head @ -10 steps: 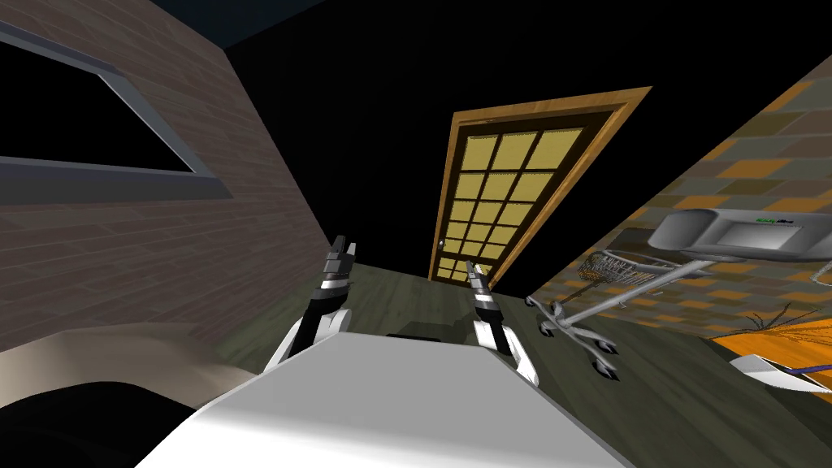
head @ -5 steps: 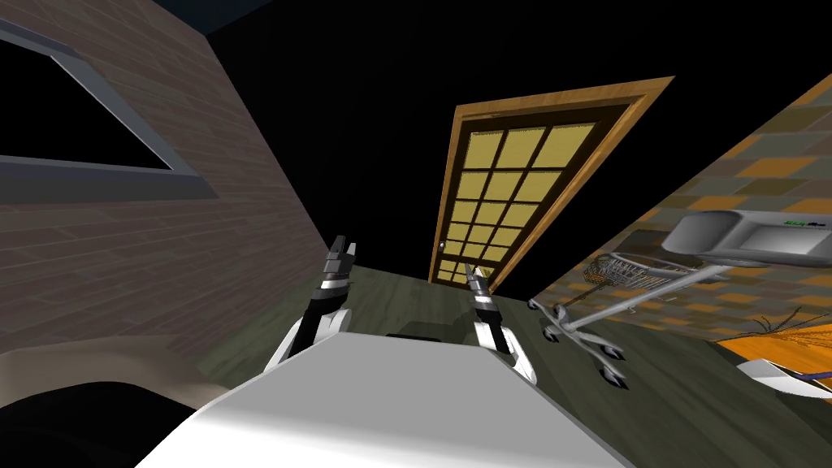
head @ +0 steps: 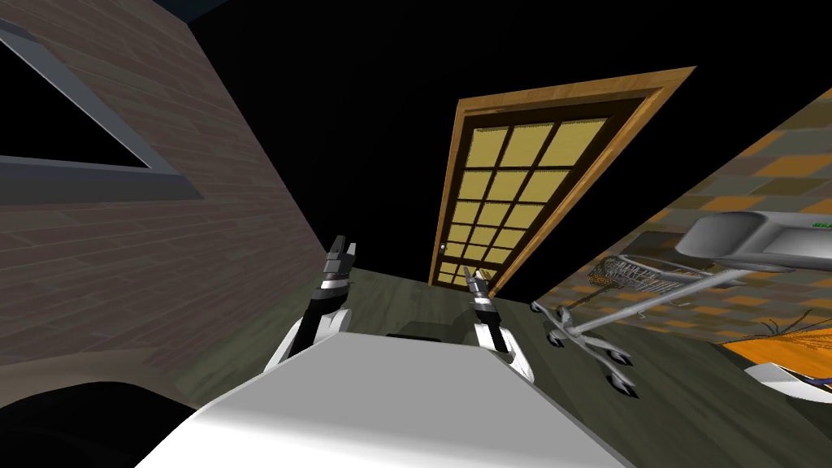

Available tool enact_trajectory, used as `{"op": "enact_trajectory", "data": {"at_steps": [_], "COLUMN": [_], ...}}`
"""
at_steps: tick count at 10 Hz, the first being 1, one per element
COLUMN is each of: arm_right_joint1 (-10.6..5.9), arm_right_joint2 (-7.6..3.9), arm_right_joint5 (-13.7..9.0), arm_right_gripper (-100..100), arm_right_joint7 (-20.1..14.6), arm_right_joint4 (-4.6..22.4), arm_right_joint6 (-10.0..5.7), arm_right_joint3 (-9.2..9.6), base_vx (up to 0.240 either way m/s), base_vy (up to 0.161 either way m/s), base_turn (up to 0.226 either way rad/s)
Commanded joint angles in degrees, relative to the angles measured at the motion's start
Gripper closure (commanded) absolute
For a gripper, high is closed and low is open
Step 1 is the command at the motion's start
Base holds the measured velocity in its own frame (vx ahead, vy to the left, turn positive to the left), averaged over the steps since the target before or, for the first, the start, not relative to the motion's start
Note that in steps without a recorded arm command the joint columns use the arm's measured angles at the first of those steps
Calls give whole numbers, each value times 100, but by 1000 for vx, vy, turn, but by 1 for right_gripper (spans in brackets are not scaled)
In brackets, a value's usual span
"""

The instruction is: Pull the door open

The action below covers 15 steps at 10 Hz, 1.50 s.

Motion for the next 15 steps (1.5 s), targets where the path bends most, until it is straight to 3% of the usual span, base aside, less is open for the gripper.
{"op": "enact_trajectory", "data": {"at_steps": [1, 7, 8, 14, 15], "arm_right_joint1": [-52, -288, -366, -587, -657], "arm_right_joint2": [-2, 5, 10, 41, 54], "arm_right_joint5": [54, 244, 307, 485, 542], "arm_right_gripper": [-100, -100, -100, -100, -100], "arm_right_joint7": [159, 702, 881, 1390, 1553], "arm_right_joint4": [191, 945, 1193, 1900, 2126], "arm_right_joint6": [-46, -222, -280, -446, -499], "arm_right_joint3": [-55, -259, -327, -518, -579], "base_vx": [103, 99, 131, 110, 123], "base_vy": [17, 16, 29, 20, 6], "base_turn": [-10, -16, -27, -15, -25]}}
